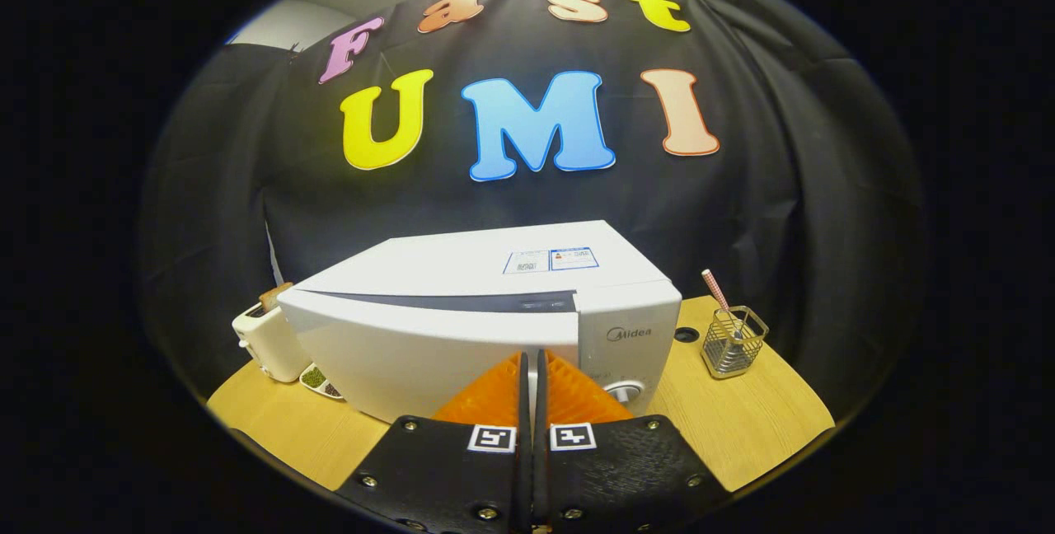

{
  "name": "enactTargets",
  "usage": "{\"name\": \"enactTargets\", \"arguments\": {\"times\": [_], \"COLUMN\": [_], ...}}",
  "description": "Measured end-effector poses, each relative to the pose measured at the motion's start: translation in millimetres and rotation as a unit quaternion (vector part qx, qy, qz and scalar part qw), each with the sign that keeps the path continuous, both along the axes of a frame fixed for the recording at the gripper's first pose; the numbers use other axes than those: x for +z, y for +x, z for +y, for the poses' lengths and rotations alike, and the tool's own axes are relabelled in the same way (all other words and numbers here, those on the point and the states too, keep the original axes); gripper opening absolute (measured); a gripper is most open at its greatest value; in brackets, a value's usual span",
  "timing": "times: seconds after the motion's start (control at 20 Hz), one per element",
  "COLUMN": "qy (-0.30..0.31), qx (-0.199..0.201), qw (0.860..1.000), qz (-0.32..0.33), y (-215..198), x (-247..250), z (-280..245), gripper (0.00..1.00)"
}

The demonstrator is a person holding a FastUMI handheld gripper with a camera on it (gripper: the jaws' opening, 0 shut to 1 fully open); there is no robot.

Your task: Open the microwave, put the food inside, and close the microwave door.

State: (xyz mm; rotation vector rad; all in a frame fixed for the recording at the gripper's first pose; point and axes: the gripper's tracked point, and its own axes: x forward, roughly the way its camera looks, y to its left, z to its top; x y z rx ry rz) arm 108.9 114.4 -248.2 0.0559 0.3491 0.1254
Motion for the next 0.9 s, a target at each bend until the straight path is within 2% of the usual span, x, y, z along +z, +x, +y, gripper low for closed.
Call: {"name": "enactTargets", "arguments": {"times": [0.35,0.55,0.75,0.9], "qy": [-0.014,0.000,-0.012,-0.013], "qx": [-0.004,-0.016,-0.006,-0.011], "qw": [1.000,1.000,1.000,0.999], "qz": [-0.011,-0.006,-0.004,-0.033], "y": [18.1,26.9,24.7,19.6], "x": [-1.4,-3.0,0.9,35.4], "z": [-1.8,-0.1,-2.3,-12.7], "gripper": [0.01,0.01,0.02,0.02]}}
